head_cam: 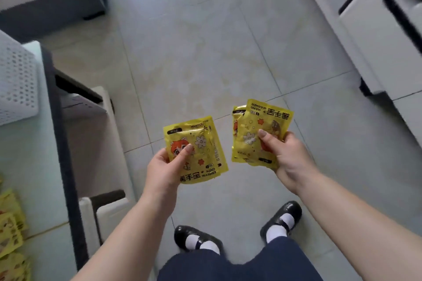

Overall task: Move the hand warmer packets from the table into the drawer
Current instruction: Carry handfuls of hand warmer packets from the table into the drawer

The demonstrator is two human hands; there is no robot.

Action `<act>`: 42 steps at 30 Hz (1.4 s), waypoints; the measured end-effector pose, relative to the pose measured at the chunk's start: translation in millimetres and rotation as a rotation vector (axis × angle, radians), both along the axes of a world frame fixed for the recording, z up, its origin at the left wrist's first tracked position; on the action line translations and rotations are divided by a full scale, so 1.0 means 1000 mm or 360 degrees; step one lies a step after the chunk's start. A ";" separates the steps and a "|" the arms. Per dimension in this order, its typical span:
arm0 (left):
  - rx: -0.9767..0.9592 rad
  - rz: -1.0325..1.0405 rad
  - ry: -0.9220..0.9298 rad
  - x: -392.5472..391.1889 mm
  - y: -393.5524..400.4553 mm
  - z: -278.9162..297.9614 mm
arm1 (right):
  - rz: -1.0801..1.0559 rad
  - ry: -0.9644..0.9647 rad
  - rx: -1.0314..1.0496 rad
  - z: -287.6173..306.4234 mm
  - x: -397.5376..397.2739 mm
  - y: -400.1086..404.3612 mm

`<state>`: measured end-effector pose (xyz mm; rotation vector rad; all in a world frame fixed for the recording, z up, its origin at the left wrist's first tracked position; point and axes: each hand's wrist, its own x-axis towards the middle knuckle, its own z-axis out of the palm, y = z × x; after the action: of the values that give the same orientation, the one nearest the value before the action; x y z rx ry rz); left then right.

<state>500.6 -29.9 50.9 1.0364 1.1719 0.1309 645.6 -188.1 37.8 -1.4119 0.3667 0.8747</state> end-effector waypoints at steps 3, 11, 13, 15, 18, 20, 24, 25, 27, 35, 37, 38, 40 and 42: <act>-0.0008 -0.0179 -0.0005 0.065 -0.046 -0.006 | -0.0198 0.0014 -0.0022 -0.003 0.045 -0.062; -0.0069 -0.0619 -0.0001 0.246 -0.208 -0.023 | -0.0645 -0.0028 -0.0151 -0.009 0.175 -0.258; -0.0081 -0.0707 0.0001 0.283 -0.243 -0.027 | -0.0763 -0.0054 -0.0176 -0.009 0.201 -0.300; -0.0087 -0.0799 0.0005 0.314 -0.271 -0.029 | -0.0860 -0.0080 -0.0209 -0.012 0.220 -0.333; -0.0110 -0.0959 -0.0009 0.364 -0.314 -0.036 | -0.1020 -0.0106 -0.0246 -0.019 0.247 -0.381; -0.0120 -0.1052 0.0003 0.393 -0.337 -0.040 | -0.1083 -0.0103 -0.0288 -0.027 0.262 -0.407; -0.0133 -0.1218 0.0061 0.447 -0.372 -0.053 | -0.1156 -0.0036 -0.0422 -0.039 0.291 -0.448; -0.0128 -0.1278 0.0076 0.464 -0.381 -0.057 | -0.1189 -0.0022 -0.0460 -0.045 0.300 -0.460; -0.0127 -0.1364 0.0089 0.493 -0.395 -0.065 | -0.1195 -0.0029 -0.0534 -0.058 0.315 -0.480; -0.0093 -0.1635 0.0185 0.579 -0.454 -0.130 | -0.1034 0.0029 -0.0855 -0.140 0.377 -0.550; -0.0086 -0.1682 0.0225 0.595 -0.468 -0.151 | -0.0947 0.0023 -0.0922 -0.165 0.396 -0.565; -0.0078 -0.1698 0.0244 0.603 -0.474 -0.161 | -0.0891 0.0027 -0.0964 -0.177 0.405 -0.571; -0.0052 -0.1714 0.0275 0.617 -0.487 -0.184 | -0.0772 0.0025 -0.1039 -0.204 0.425 -0.585; -0.0016 -0.1720 0.0297 0.628 -0.496 -0.199 | -0.0689 -0.0024 -0.1060 -0.223 0.442 -0.595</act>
<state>1128.7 -526.1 -148.0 1.5623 0.6370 -0.8311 1087.4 -782.9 -185.4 -1.8420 0.9754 0.3895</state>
